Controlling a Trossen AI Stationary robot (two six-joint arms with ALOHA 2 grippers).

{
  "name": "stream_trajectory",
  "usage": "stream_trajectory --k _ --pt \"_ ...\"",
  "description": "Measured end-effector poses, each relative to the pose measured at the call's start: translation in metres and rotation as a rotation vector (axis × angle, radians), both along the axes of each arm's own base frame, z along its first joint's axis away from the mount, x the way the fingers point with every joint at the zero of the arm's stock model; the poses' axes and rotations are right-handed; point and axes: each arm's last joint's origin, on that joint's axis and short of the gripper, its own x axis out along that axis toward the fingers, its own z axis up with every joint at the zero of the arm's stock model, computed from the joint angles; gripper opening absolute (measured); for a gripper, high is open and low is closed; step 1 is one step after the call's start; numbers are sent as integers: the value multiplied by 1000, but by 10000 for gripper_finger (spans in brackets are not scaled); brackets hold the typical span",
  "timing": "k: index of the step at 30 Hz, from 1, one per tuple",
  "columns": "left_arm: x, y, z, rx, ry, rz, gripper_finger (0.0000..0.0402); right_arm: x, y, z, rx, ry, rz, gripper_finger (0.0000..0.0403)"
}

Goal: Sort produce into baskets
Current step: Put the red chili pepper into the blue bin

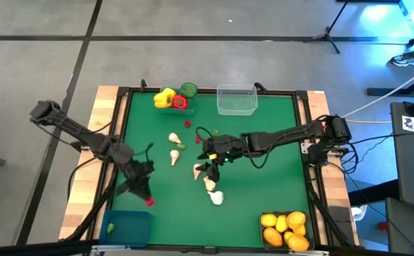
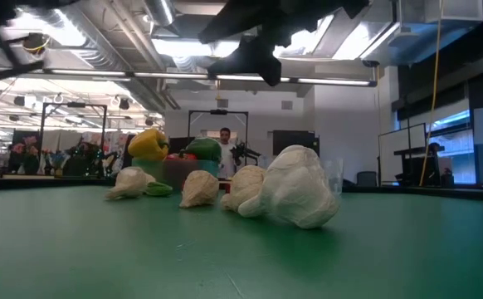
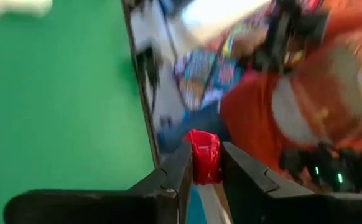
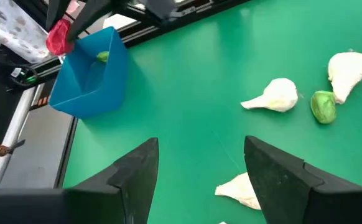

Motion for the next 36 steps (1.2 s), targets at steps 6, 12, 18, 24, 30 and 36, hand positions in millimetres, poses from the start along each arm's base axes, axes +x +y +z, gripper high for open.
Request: stream_trajectory --k 6,12,18,24,30,36 --pt "-25 -34 -7 4 144 -134 79 0 0 -1 -2 7 -11 232" --pt "-44 -57 -14 36 206 -146 79 0 0 -1 -1 7 -12 232" --pt "-49 -67 -24 64 300 -141 79 0 0 -1 -1 7 -12 232" --pt "-52 -74 -32 91 357 -188 102 0 0 -1 -1 7 -12 232" --pt "-53 -75 -34 92 386 -199 160 -1 0 -1 -2 13 -13 232" --pt "-49 -71 -34 57 451 -135 209 -4 -4 -6 -77 69 -120 232"
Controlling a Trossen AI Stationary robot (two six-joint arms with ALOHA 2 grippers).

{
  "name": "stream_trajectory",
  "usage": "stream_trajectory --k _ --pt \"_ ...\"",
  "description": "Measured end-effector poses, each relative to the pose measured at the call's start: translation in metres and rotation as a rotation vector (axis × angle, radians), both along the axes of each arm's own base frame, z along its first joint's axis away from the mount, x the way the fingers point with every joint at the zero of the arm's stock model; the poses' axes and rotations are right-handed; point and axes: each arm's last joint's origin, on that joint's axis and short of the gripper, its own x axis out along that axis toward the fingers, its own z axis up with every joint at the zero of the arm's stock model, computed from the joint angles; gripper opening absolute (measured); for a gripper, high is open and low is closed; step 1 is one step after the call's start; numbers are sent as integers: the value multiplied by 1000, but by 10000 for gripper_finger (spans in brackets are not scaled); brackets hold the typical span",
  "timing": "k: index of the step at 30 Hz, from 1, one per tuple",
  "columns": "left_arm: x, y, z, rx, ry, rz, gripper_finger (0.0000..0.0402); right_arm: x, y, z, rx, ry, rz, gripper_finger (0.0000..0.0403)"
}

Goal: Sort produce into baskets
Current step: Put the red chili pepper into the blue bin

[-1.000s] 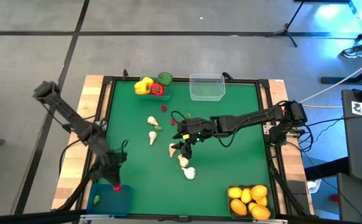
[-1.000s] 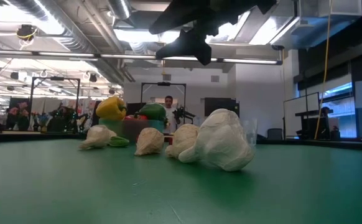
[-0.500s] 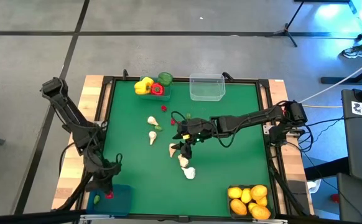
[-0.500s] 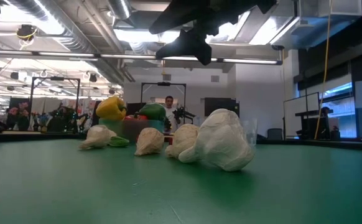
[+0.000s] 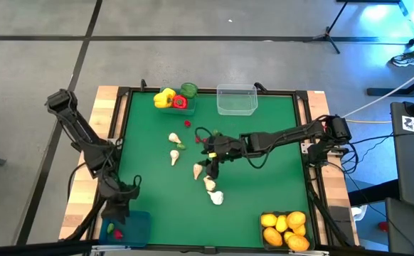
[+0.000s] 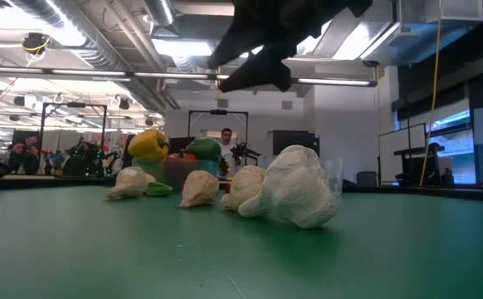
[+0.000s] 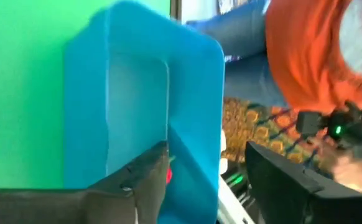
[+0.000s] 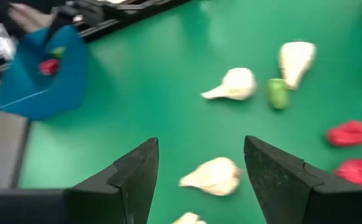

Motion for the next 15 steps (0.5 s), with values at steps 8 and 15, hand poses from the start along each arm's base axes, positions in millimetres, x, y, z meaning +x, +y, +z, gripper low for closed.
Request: stream_trajectory --k 8,15 --pt "25 23 6 0 -99 140 216 -3 -4 -3 -75 37 -91 232" --pt "46 57 12 82 -257 262 217 -7 -25 -13 -190 136 -235 232"
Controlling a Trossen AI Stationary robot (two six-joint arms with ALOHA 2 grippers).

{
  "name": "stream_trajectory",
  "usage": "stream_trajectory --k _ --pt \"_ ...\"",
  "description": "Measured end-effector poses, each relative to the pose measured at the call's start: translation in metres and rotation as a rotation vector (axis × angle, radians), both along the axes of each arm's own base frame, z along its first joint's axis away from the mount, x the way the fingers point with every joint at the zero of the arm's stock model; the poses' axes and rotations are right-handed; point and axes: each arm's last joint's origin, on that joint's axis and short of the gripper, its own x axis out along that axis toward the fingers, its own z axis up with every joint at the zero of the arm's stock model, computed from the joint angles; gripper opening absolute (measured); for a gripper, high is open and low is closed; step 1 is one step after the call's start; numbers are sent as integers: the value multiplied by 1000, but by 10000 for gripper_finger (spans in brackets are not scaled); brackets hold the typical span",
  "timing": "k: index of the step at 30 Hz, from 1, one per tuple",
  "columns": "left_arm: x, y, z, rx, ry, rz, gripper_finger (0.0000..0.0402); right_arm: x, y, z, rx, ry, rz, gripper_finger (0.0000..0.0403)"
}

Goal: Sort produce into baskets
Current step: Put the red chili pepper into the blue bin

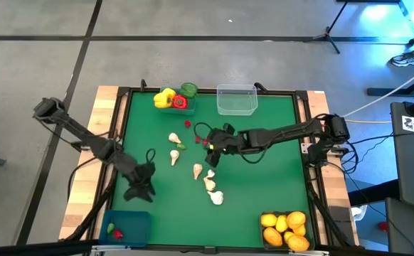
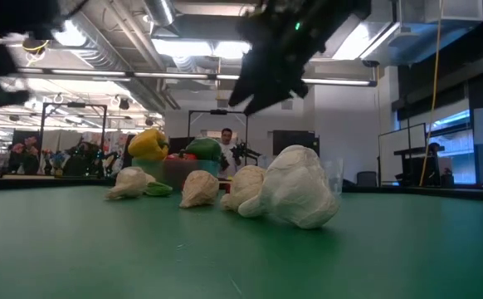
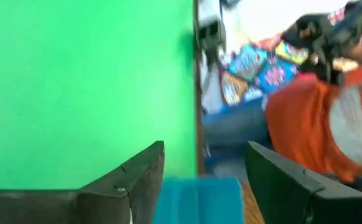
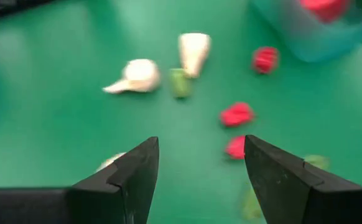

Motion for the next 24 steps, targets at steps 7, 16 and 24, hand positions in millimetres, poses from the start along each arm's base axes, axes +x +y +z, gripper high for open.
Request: stream_trajectory --k 7,16,24 --pt "17 35 1 95 -76 181 217 13 -33 -38 27 94 -60 232" --pt "23 58 1 171 -102 335 217 29 -37 -76 -5 110 -102 232" --pt "25 65 1 177 -105 381 217 35 -38 -106 2 138 -135 232"
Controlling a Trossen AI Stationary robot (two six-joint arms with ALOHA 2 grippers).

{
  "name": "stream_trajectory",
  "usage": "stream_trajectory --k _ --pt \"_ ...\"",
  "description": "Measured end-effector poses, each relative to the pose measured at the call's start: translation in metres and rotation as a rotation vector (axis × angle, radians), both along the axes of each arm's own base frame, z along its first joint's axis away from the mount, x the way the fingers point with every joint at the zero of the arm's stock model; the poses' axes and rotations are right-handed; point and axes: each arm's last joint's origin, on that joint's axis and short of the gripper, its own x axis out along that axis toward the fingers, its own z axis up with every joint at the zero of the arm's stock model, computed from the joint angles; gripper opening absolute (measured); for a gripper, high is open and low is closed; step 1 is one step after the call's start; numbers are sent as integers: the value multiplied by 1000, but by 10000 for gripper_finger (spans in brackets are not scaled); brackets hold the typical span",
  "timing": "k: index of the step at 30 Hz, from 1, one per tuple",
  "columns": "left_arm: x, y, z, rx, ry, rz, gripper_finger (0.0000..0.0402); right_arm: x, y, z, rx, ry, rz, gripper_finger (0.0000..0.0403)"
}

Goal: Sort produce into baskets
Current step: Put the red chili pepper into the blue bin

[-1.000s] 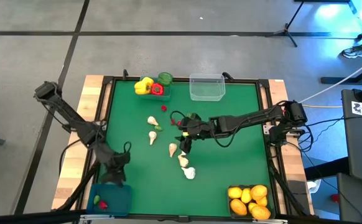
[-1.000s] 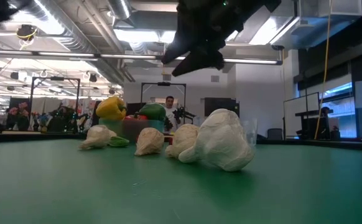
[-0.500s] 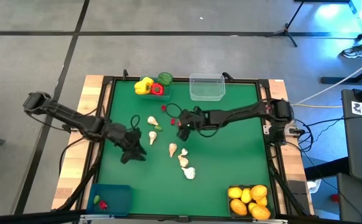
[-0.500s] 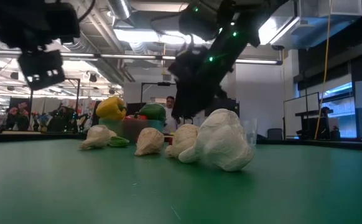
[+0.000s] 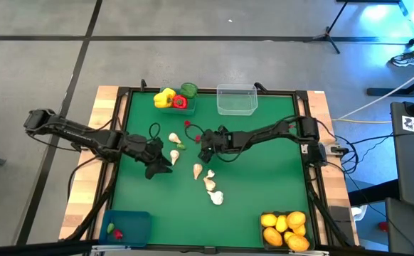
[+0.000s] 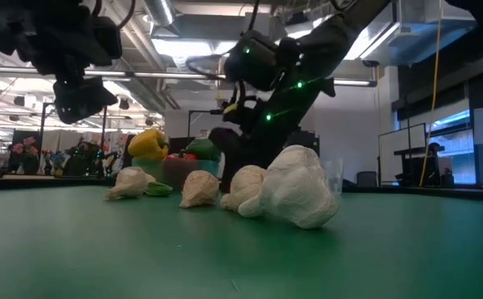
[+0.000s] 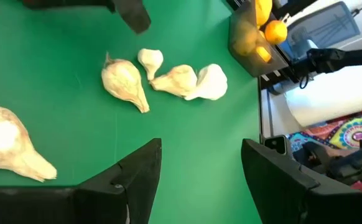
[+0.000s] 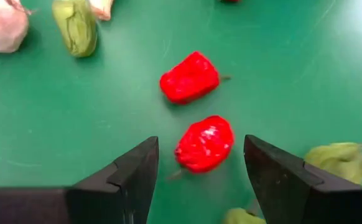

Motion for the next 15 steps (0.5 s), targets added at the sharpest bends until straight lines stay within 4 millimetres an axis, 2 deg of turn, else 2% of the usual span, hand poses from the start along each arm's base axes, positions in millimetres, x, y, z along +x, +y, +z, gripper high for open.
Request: stream_trajectory --k 2,7,15 --pt "0 1 0 1 0 8 217 1 0 -8 12 9 -16 232" --pt "1 4 0 22 -4 37 217 1 0 -11 25 5 -39 218" --pt "1 7 0 38 -7 51 217 2 1 -11 37 4 -30 110"
